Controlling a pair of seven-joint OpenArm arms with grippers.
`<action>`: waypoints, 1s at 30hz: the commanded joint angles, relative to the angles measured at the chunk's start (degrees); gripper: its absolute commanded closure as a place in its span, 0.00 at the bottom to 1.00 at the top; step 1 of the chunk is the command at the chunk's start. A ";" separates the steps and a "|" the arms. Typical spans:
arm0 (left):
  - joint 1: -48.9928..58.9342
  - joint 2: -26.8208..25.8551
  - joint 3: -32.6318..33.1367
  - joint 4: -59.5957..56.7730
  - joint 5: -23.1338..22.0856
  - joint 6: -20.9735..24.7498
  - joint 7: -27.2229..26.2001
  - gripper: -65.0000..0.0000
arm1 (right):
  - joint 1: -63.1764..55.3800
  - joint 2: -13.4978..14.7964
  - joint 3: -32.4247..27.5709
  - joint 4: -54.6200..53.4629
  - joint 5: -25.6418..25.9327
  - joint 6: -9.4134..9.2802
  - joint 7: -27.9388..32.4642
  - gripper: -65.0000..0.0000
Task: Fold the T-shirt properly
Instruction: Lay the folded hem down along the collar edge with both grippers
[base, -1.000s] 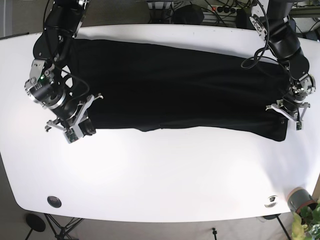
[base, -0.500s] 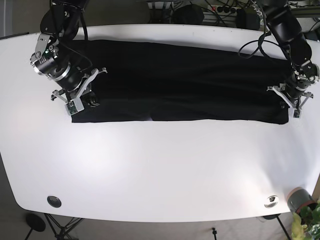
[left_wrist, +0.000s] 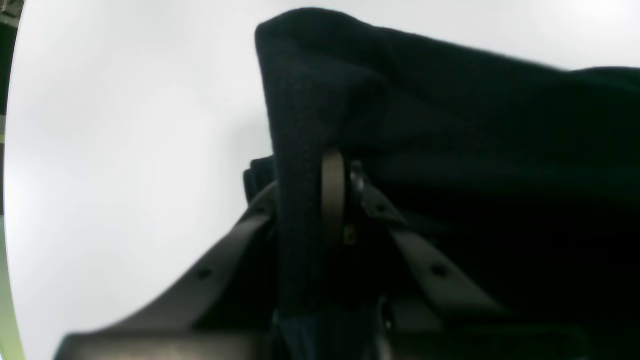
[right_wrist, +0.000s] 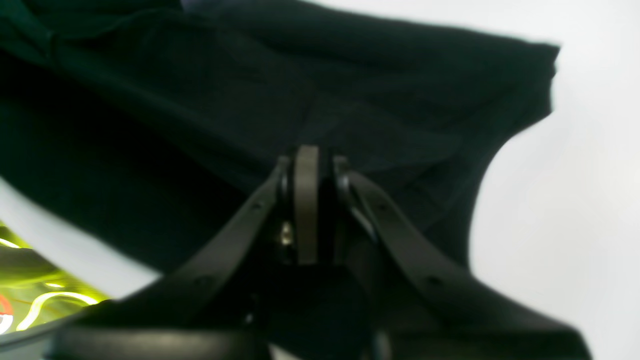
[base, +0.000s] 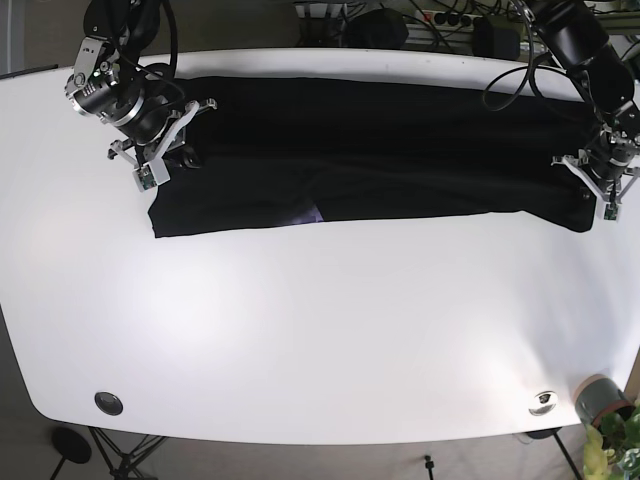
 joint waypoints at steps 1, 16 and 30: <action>0.17 -1.48 -0.21 1.31 -0.35 0.36 -1.08 1.00 | -0.57 0.61 0.34 1.26 3.13 -0.16 1.29 0.97; 8.17 -1.57 0.05 4.30 -0.35 0.36 -0.73 0.87 | -3.21 0.70 1.48 -1.02 3.66 -0.16 1.38 0.96; 8.78 -1.57 -0.65 11.25 -7.91 0.36 -0.73 0.54 | -1.89 0.70 0.95 0.47 4.19 0.28 1.46 0.33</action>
